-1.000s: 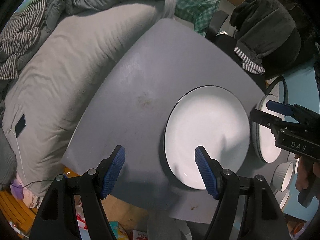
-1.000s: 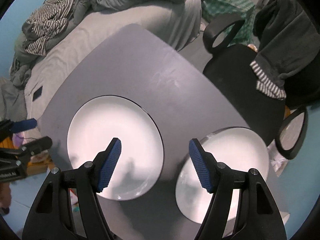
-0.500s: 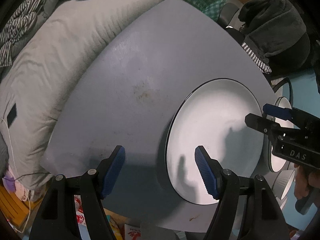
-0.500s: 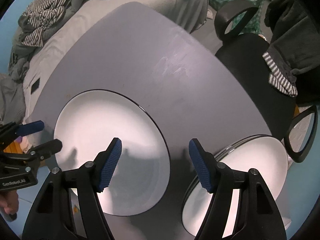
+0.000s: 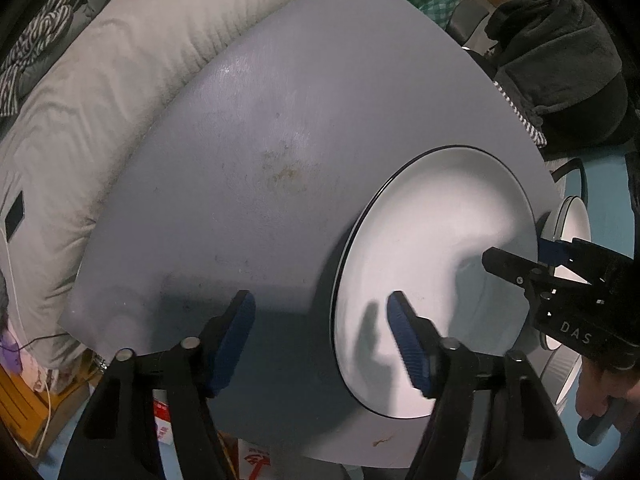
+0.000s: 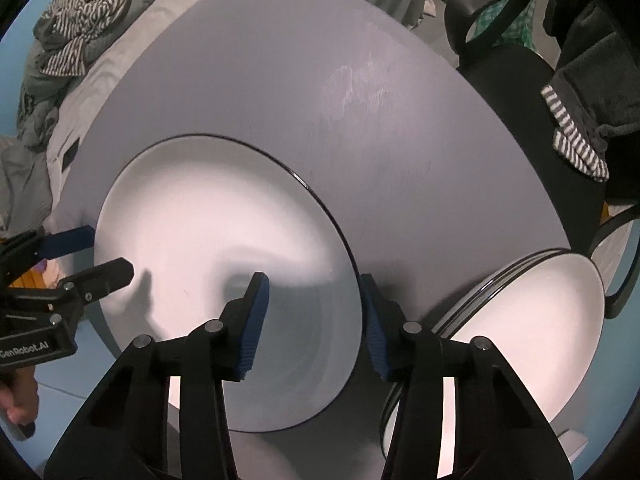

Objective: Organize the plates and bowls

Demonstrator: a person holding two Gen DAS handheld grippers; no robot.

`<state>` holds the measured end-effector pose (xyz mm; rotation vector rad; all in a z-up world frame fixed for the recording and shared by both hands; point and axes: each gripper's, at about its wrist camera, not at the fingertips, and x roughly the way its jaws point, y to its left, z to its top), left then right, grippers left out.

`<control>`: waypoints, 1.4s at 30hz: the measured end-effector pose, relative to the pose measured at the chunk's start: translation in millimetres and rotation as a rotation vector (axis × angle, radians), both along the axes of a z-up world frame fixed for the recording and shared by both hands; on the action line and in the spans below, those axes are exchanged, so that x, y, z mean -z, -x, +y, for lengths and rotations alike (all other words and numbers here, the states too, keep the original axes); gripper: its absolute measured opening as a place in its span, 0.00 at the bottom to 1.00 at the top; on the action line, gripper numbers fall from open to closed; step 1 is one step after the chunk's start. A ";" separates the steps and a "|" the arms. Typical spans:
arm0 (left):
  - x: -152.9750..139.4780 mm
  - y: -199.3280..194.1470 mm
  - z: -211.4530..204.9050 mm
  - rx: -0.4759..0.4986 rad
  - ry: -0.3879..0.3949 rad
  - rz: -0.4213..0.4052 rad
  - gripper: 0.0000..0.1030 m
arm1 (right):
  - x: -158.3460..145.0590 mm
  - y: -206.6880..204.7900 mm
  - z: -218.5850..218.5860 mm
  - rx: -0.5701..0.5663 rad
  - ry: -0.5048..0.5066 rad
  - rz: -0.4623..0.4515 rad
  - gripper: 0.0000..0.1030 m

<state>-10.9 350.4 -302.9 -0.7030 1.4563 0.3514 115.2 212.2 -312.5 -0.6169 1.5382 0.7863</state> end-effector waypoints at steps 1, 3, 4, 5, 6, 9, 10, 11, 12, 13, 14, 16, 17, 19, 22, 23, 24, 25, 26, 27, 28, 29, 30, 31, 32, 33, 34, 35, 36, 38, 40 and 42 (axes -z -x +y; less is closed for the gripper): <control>0.1 1.8 0.0 0.005 -0.002 0.001 0.61 | 0.5 0.7 -0.9 0.004 0.000 0.002 0.45; 2.9 -2.2 -2.8 0.010 0.010 0.003 0.55 | 1.1 0.0 -3.3 0.014 0.001 0.004 0.42; 4.5 -1.9 -2.9 0.008 0.017 0.008 0.53 | 1.6 -0.4 -4.7 0.018 0.003 0.007 0.39; 5.9 -1.3 -2.6 0.006 0.024 0.012 0.49 | 2.4 -1.3 -5.7 0.023 0.004 0.011 0.37; 8.7 -0.3 -2.1 -0.002 0.037 0.022 0.47 | 3.3 -2.0 -7.0 0.030 0.006 0.019 0.36; 6.6 0.1 -1.5 -0.012 0.040 0.005 0.41 | 3.3 -4.2 -11.3 0.054 -0.009 0.036 0.34; 7.2 0.0 -1.6 -0.012 0.051 0.004 0.38 | 2.9 -4.0 -12.0 0.056 -0.012 0.035 0.33; 7.9 -0.4 -2.0 -0.012 0.058 0.005 0.34 | 2.1 -2.9 -12.1 0.053 -0.014 0.033 0.33; 8.2 -1.3 -1.9 -0.012 0.059 0.007 0.31 | 1.9 -2.7 -12.3 0.050 -0.014 0.031 0.33; 7.7 -2.0 -2.6 -0.009 0.058 0.004 0.28 | 1.8 -2.5 -12.2 0.048 -0.015 0.031 0.33; 7.1 -2.1 -3.5 -0.003 0.065 -0.001 0.23 | 1.8 -2.3 -12.0 0.046 -0.015 0.031 0.32; 6.5 -5.1 -8.4 0.003 0.088 -0.009 0.20 | 2.4 -4.5 -12.7 0.052 -0.018 0.034 0.31; 6.0 -5.7 -10.5 0.005 0.072 -0.005 0.20 | 2.5 -6.2 -13.0 0.061 -0.020 0.037 0.30; 4.4 -6.8 -15.0 0.018 0.044 -0.001 0.20 | 2.7 -7.6 -13.4 0.080 -0.019 0.044 0.29; 2.7 -7.0 -15.5 0.016 0.042 -0.004 0.20 | 2.1 -7.1 -15.9 0.094 -0.025 0.047 0.28; 2.8 -6.2 -14.9 0.013 0.042 -0.003 0.20 | 2.1 -7.3 -16.9 0.100 -0.029 0.054 0.26; 2.8 -4.3 -13.2 0.009 0.043 -0.001 0.20 | 2.6 -7.5 -18.0 0.108 -0.033 0.065 0.25; 3.1 -3.2 -12.6 0.009 0.043 -0.001 0.20 | 2.8 -7.5 -19.0 0.116 -0.039 0.078 0.23; 3.1 -1.9 -11.6 0.008 0.045 -0.002 0.20 | 3.1 -7.4 -20.4 0.122 -0.047 0.090 0.22; 2.9 0.2 -10.4 0.008 0.046 -0.003 0.20 | 2.6 -6.1 -20.9 0.126 -0.052 0.096 0.21; 2.6 1.2 -10.5 0.011 0.045 -0.005 0.20 | 2.4 -4.8 -21.6 0.131 -0.058 0.102 0.21; 2.2 2.4 -10.9 0.014 0.042 -0.005 0.20 | 2.4 -3.4 -22.1 0.135 -0.062 0.105 0.20; 3.4 -1.0 -15.5 0.017 0.037 -0.004 0.20 | 2.7 -2.4 -22.2 0.140 -0.062 0.109 0.20; 3.7 0.2 -17.3 0.027 0.028 0.003 0.20 | 2.9 -1.7 -22.3 0.146 -0.064 0.113 0.20; 3.7 0.8 -18.0 0.030 0.027 0.004 0.20 | 2.9 -1.2 -22.5 0.151 -0.066 0.116 0.20; 4.1 3.6 -18.7 0.030 0.030 0.006 0.20 | 3.0 -0.2 -22.4 0.154 -0.068 0.117 0.20; 4.6 5.8 -20.6 0.028 0.035 0.007 0.20 | 3.0 0.6 -22.5 0.156 -0.071 0.120 0.20; 5.2 6.4 -21.4 0.026 0.041 0.007 0.20 | 2.9 1.6 -23.2 0.156 -0.074 0.124 0.19; 5.5 8.1 -21.3 0.024 0.046 0.008 0.20 | 2.5 3.1 -24.2 0.155 -0.077 0.125 0.19; 6.0 11.6 -24.2 0.022 0.049 0.014 0.20 | 1.7 5.1 -25.0 0.157 -0.077 0.125 0.19; 6.7 14.9 -26.2 0.006 0.059 0.021 0.21 | 0.6 7.1 -26.0 0.156 -0.076 0.117 0.19; 7.3 17.8 -28.0 -0.002 0.066 0.024 0.21 | -0.5 10.3 -25.9 0.158 -0.076 0.109 0.19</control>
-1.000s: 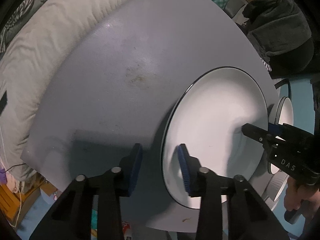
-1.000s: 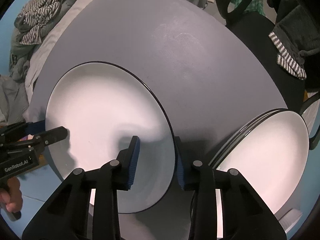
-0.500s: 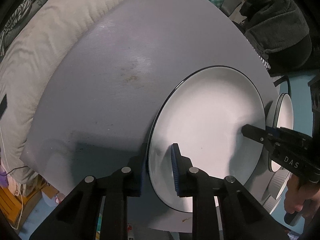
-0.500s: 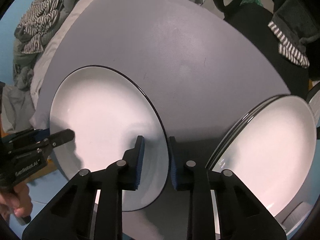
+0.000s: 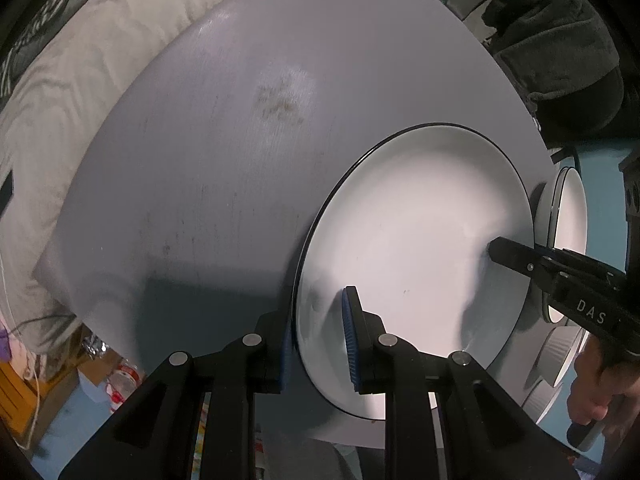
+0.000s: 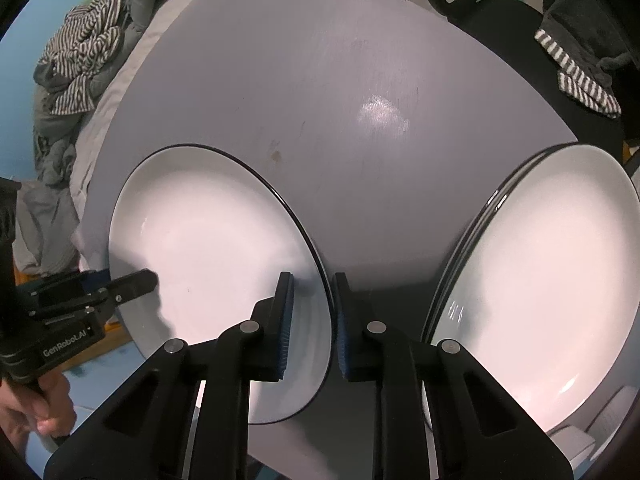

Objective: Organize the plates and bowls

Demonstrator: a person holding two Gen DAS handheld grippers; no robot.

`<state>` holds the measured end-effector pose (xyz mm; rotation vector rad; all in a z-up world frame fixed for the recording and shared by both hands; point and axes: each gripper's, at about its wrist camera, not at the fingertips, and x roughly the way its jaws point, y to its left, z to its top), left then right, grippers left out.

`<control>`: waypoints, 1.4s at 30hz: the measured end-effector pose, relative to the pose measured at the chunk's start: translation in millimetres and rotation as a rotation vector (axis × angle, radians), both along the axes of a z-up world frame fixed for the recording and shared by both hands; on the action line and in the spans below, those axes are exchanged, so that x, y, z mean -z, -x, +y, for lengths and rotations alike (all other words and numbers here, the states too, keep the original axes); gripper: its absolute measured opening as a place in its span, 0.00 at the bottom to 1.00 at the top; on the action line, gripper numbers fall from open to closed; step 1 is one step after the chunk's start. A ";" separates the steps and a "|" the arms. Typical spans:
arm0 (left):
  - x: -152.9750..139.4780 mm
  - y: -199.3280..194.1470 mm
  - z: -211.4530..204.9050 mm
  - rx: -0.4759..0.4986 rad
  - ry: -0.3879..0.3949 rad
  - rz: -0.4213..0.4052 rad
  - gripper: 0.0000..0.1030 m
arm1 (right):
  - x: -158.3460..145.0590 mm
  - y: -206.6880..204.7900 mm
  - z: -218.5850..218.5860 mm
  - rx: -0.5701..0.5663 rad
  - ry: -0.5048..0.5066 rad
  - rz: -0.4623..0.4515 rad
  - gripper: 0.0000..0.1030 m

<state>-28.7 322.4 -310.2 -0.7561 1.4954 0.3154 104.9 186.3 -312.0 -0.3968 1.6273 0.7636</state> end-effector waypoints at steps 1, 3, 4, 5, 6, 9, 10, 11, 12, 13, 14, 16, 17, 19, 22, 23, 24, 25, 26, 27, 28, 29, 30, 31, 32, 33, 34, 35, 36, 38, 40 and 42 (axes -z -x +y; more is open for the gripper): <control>0.0 0.8 -0.9 0.000 0.001 0.001 0.21 | 0.2 -0.2 -0.8 0.001 -0.001 0.001 0.18; -0.7 1.7 -3.3 0.002 0.003 0.003 0.21 | 0.5 0.3 0.8 0.001 -0.002 0.009 0.18; -2.1 4.6 -5.4 0.002 0.004 0.003 0.21 | 1.0 0.6 0.3 0.000 -0.002 0.012 0.18; -2.8 5.0 -6.4 0.003 0.003 0.002 0.21 | 0.1 1.5 0.0 0.000 -0.002 0.012 0.18; -4.4 4.0 -7.0 0.003 0.003 0.001 0.21 | -1.7 3.3 0.2 -0.003 -0.004 0.007 0.17; -8.1 3.8 -7.9 0.006 0.001 -0.003 0.21 | -4.7 3.9 0.3 -0.002 -0.007 0.005 0.17; -9.1 3.6 -7.7 0.007 0.001 -0.004 0.21 | -5.8 3.6 -0.7 -0.001 -0.010 0.005 0.17; -8.9 0.2 -3.9 0.006 0.002 -0.005 0.21 | -7.4 4.1 -1.9 0.000 -0.014 0.005 0.16; -9.8 -0.2 -2.5 0.007 0.002 -0.008 0.21 | -9.8 4.0 -2.9 0.003 -0.018 0.006 0.16; -11.4 -1.3 -2.3 0.010 0.000 -0.010 0.21 | -11.6 4.4 -4.3 0.005 -0.021 0.005 0.16; -12.5 -1.4 -2.5 0.011 -0.002 -0.011 0.21 | -14.2 4.3 -4.8 0.007 -0.022 0.001 0.16; -14.3 -2.8 -3.8 0.018 -0.004 -0.010 0.21 | -15.2 1.6 -10.3 0.009 -0.022 -0.002 0.16; -16.1 -4.3 -5.1 0.024 -0.007 -0.010 0.21 | -15.6 0.0 -12.0 0.015 -0.022 -0.001 0.16; -17.5 -5.6 -6.0 0.034 -0.011 -0.013 0.21 | -15.3 -2.3 -14.9 0.021 -0.024 -0.001 0.16; -22.9 -9.4 -9.8 0.048 -0.018 -0.021 0.21 | -18.1 -4.5 -20.9 0.032 -0.036 -0.006 0.16; -24.6 -10.6 -11.1 0.052 -0.019 -0.023 0.21 | -19.5 -5.3 -22.9 0.036 -0.043 -0.008 0.15; -26.4 -12.4 -12.7 0.056 -0.020 -0.025 0.21 | -20.4 -5.8 -25.0 0.040 -0.047 -0.007 0.15; -28.8 -14.6 -14.2 0.064 -0.021 -0.028 0.21 | -22.2 -6.4 -27.4 0.043 -0.049 -0.007 0.15; -31.3 -16.8 -17.6 0.067 -0.023 -0.030 0.21 | -24.5 -6.9 -30.2 0.048 -0.053 -0.010 0.15; -33.5 -18.6 -19.7 0.072 -0.025 -0.033 0.21 | -26.1 -7.2 -33.0 0.052 -0.055 -0.012 0.15; -36.1 -21.0 -21.7 0.075 -0.025 -0.036 0.21 | -27.8 -7.9 -34.8 0.056 -0.056 -0.012 0.15; -38.1 -22.8 -23.6 0.075 -0.022 -0.038 0.21 | -29.8 -9.0 -38.0 0.062 -0.057 -0.012 0.15; -39.8 -24.7 -25.7 0.075 -0.020 -0.040 0.21 | -31.7 -10.0 -40.9 0.066 -0.059 -0.015 0.15; -42.3 -27.4 -28.0 0.075 -0.020 -0.045 0.21 | -33.2 -10.4 -43.6 0.072 -0.061 -0.019 0.15; -44.4 -29.3 -30.9 0.077 -0.020 -0.051 0.21 | -35.3 -12.7 -48.0 0.083 -0.068 -0.021 0.15; -46.1 -31.8 -33.3 0.081 -0.021 -0.055 0.21 | -37.5 -15.4 -53.0 0.090 -0.071 -0.022 0.15; -47.6 -34.0 -35.7 0.086 -0.021 -0.059 0.21 | -39.4 -17.2 -56.4 0.096 -0.074 -0.023 0.15; -49.6 -37.4 -38.5 0.092 -0.021 -0.064 0.21 | -41.3 -20.3 -61.2 0.104 -0.078 -0.025 0.15; -50.6 -38.9 -40.8 0.097 -0.022 -0.068 0.21 | -43.3 -22.4 -64.3 0.111 -0.081 -0.027 0.15; -52.5 -47.3 -47.7 0.112 -0.019 -0.079 0.21 | -46.5 -28.4 -71.2 0.124 -0.083 -0.029 0.15; -52.7 -54.3 -52.3 0.127 -0.018 -0.085 0.21 | -50.0 -35.1 -79.7 0.140 -0.083 -0.039 0.15; -54.4 -60.3 -58.3 0.140 -0.019 -0.089 0.21 | -53.2 -40.5 -88.4 0.150 -0.080 -0.050 0.15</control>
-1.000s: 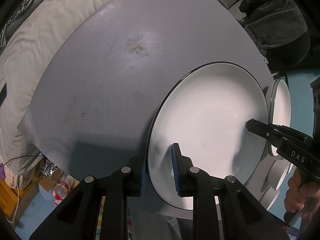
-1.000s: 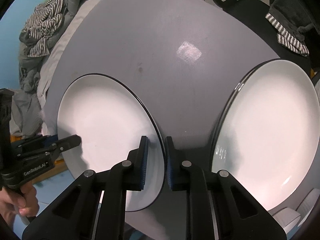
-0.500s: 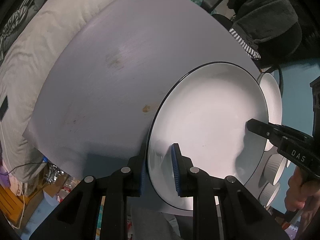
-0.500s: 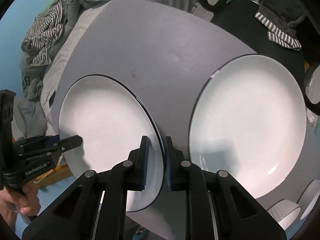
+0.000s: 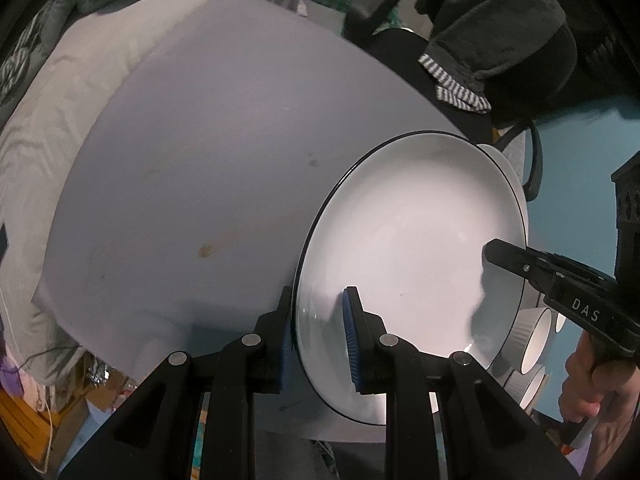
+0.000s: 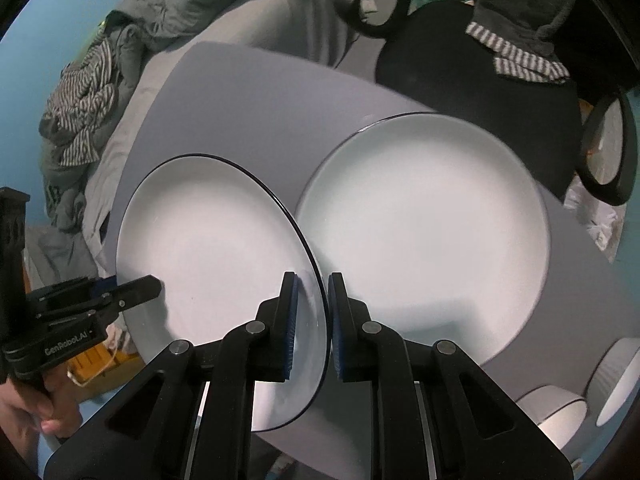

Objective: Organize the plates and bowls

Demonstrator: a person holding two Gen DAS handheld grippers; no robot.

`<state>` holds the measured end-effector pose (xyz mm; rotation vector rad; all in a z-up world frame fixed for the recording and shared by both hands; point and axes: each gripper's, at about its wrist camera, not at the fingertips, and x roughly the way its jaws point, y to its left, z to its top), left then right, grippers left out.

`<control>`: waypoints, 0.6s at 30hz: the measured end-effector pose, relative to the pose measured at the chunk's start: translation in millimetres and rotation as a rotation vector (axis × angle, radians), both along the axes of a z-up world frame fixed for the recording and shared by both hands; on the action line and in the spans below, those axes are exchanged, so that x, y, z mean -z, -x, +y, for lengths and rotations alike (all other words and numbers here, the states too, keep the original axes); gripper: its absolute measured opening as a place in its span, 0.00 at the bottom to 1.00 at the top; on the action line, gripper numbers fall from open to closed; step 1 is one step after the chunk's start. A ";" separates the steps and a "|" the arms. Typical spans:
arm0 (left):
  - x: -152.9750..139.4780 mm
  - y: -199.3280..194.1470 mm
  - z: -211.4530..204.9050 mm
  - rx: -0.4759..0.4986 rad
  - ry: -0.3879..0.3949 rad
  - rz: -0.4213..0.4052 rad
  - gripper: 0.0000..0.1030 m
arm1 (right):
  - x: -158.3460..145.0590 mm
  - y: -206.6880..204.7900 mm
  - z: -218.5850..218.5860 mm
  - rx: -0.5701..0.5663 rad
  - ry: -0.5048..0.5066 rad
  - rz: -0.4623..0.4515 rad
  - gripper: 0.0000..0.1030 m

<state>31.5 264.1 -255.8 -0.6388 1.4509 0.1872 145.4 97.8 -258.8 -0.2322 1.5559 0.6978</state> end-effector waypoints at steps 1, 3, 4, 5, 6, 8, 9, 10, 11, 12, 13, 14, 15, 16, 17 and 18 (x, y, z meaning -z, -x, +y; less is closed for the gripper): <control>-0.5 -6.8 -2.3 0.012 -0.003 -0.004 0.21 | -1.6 -2.3 -3.0 0.003 0.001 -0.004 0.15; -1.7 -18.7 -6.0 0.031 -0.007 -0.009 0.21 | -4.7 -7.3 -12.3 0.012 0.006 -0.014 0.15; -2.5 -25.5 -8.5 0.043 -0.008 -0.014 0.21 | -5.8 -9.1 -16.4 0.018 0.007 -0.016 0.15; -2.9 -32.2 -10.6 0.053 -0.008 -0.017 0.21 | -6.8 -12.9 -22.5 0.028 0.007 -0.017 0.15; -3.0 -36.6 -10.8 0.060 -0.008 -0.019 0.21 | -7.5 -16.6 -27.5 0.038 0.006 -0.016 0.15; -2.6 -50.7 -14.8 0.081 -0.007 -0.022 0.21 | -8.8 -23.0 -35.1 0.055 0.006 -0.017 0.15; -1.9 -55.5 -15.1 0.087 -0.007 -0.022 0.21 | -9.1 -26.3 -39.5 0.062 0.007 -0.016 0.15; -1.2 -62.4 -17.4 0.097 -0.007 -0.021 0.21 | -9.8 -30.1 -43.6 0.068 0.008 -0.014 0.15; -1.4 -68.3 -21.2 0.107 -0.009 -0.021 0.21 | -10.6 -32.1 -45.9 0.073 0.010 -0.014 0.15; -1.6 -71.9 -23.3 0.112 -0.011 -0.021 0.21 | -10.6 -35.8 -51.0 0.082 0.011 -0.014 0.15; -1.6 -77.4 -27.4 0.123 -0.014 -0.021 0.21 | -11.2 -38.3 -53.6 0.087 0.012 -0.013 0.15; -2.6 -79.0 -29.7 0.126 -0.015 -0.020 0.21 | -11.0 -41.0 -57.8 0.094 0.011 -0.011 0.15; -2.4 -83.7 -33.5 0.132 -0.016 -0.019 0.21 | -11.0 -43.8 -61.9 0.102 0.011 -0.009 0.15; -2.2 -86.3 -35.3 0.137 -0.017 -0.017 0.21 | -10.8 -46.7 -65.8 0.108 0.010 -0.007 0.15; -2.4 -86.9 -36.5 0.140 -0.018 -0.015 0.21 | -10.6 -49.3 -68.8 0.115 0.009 -0.006 0.15; -1.2 -90.6 -39.8 0.144 -0.020 -0.012 0.21 | -9.8 -52.1 -71.9 0.122 0.009 -0.002 0.15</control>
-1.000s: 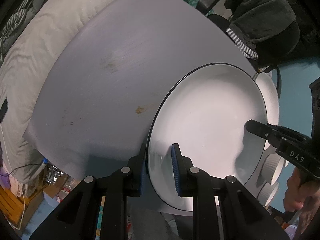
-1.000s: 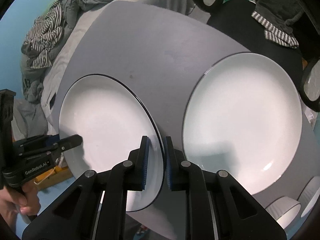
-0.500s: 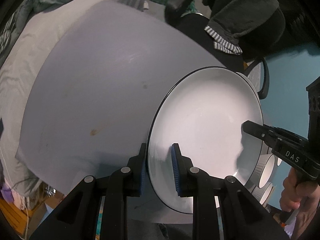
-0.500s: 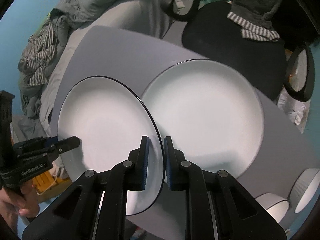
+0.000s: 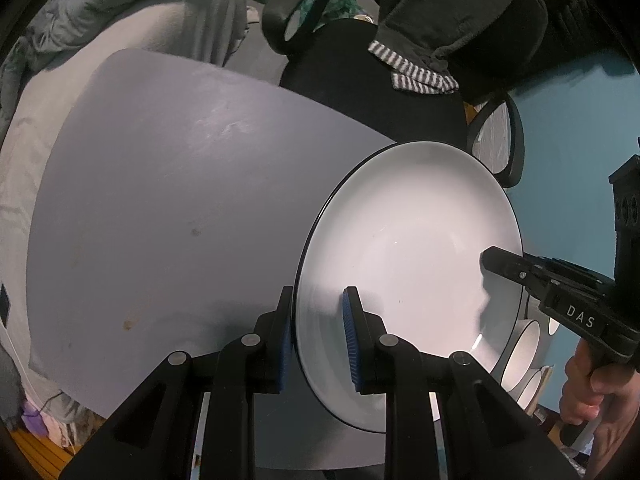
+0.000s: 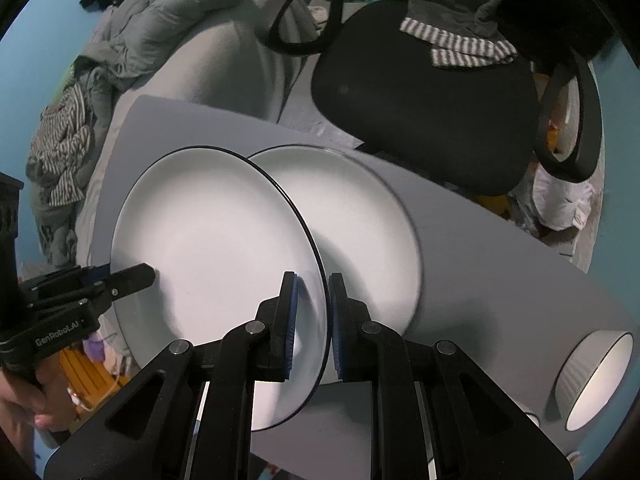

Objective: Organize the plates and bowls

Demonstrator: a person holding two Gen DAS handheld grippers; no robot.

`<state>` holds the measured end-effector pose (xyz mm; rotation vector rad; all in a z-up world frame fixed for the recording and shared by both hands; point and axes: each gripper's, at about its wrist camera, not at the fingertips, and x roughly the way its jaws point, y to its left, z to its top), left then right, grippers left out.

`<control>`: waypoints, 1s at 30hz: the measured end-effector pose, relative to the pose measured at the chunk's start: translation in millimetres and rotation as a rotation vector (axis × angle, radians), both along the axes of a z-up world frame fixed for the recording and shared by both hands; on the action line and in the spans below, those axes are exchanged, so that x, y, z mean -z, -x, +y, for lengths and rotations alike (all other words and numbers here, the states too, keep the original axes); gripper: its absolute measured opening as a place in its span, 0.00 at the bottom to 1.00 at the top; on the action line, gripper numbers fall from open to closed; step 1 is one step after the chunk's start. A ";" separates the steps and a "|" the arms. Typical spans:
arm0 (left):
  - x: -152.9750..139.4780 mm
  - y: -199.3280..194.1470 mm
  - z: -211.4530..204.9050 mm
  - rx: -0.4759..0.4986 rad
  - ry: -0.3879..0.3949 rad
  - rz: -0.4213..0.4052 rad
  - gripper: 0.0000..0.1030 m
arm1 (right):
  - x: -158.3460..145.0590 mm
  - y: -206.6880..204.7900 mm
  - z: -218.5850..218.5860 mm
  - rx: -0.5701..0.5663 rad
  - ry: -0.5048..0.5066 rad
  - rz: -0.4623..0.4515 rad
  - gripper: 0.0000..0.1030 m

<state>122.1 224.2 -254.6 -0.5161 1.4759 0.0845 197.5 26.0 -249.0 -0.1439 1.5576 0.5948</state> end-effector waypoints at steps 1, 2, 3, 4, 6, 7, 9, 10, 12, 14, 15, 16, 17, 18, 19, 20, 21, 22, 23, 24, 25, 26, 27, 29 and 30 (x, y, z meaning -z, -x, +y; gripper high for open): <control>0.1 -0.5 -1.9 0.003 -0.001 0.003 0.21 | 0.8 -3.0 -2.2 0.003 0.000 0.002 0.15; 1.5 -3.0 -4.4 0.006 -0.003 0.009 0.21 | 2.4 -5.8 -5.6 0.009 0.001 0.005 0.15; 2.3 -5.6 -5.9 0.007 -0.003 0.013 0.21 | 3.9 -8.3 -8.4 0.014 0.001 0.010 0.15; 3.1 -9.1 -6.8 0.008 -0.003 0.017 0.21 | 5.0 -10.7 -10.4 0.017 0.002 0.014 0.15; 5.1 -15.1 -10.0 0.013 -0.009 0.026 0.21 | 8.7 -14.6 -14.4 0.024 0.003 0.022 0.15; 6.2 -18.1 -10.7 0.014 -0.013 0.029 0.21 | 10.4 -16.7 -16.3 0.027 0.002 0.026 0.15; 8.8 -20.5 -11.5 0.016 -0.013 0.041 0.21 | 14.8 -20.2 -20.5 0.034 -0.004 0.036 0.15; 10.1 -22.1 -12.0 0.016 -0.013 0.046 0.21 | 16.1 -21.2 -21.4 0.035 -0.005 0.040 0.15; 11.4 -25.5 -14.2 0.022 -0.020 0.054 0.21 | 20.1 -23.6 -23.7 0.042 -0.004 0.052 0.15; 14.0 -30.3 -16.9 0.023 -0.024 0.063 0.21 | 23.7 -25.6 -25.8 0.049 -0.004 0.064 0.15; 14.8 -30.6 -17.7 0.025 -0.026 0.068 0.21 | 25.3 -26.6 -26.8 0.051 -0.004 0.069 0.15; 15.3 -31.6 -19.0 0.026 -0.028 0.072 0.21 | 25.9 -27.4 -27.4 0.051 -0.003 0.071 0.15; 16.1 -32.2 -19.7 0.027 -0.031 0.074 0.21 | 27.4 -27.9 -28.1 0.054 -0.002 0.075 0.16; 17.6 -34.1 -21.2 0.028 -0.034 0.079 0.21 | 28.4 -28.1 -29.2 0.057 -0.002 0.078 0.16; 18.5 -35.1 -22.5 0.028 -0.037 0.085 0.21 | 29.2 -28.3 -30.2 0.060 -0.001 0.080 0.16; 19.3 -35.3 -23.8 0.029 -0.042 0.090 0.22 | 29.9 -28.3 -30.3 0.063 -0.001 0.082 0.16; 21.0 -37.9 -25.3 0.030 -0.049 0.093 0.22 | 31.4 -28.5 -30.9 0.068 0.001 0.087 0.16; 21.5 -38.2 -26.0 0.031 -0.057 0.094 0.22 | 32.6 -28.8 -31.7 0.073 0.001 0.092 0.16; 22.5 -39.1 -26.6 0.030 -0.058 0.097 0.22 | 33.5 -29.3 -31.6 0.075 0.001 0.095 0.16; 23.6 -39.7 -25.9 0.029 -0.056 0.100 0.22 | 33.5 -29.2 -30.7 0.075 0.004 0.093 0.16; 24.7 -40.1 -25.3 0.029 -0.053 0.104 0.22 | 33.2 -28.7 -28.8 0.077 0.006 0.093 0.16; 25.4 -40.9 -25.2 0.032 -0.053 0.107 0.22 | 33.8 -28.9 -28.5 0.077 0.008 0.094 0.16; 25.9 -41.3 -25.3 0.039 -0.056 0.108 0.22 | 34.2 -29.0 -28.0 0.080 0.010 0.098 0.16; 27.0 -41.9 -25.6 0.049 -0.057 0.115 0.22 | 35.8 -28.8 -28.1 0.084 0.014 0.107 0.15; 27.9 -41.9 -26.3 0.056 -0.056 0.121 0.22 | 36.4 -28.6 -27.8 0.089 0.020 0.116 0.15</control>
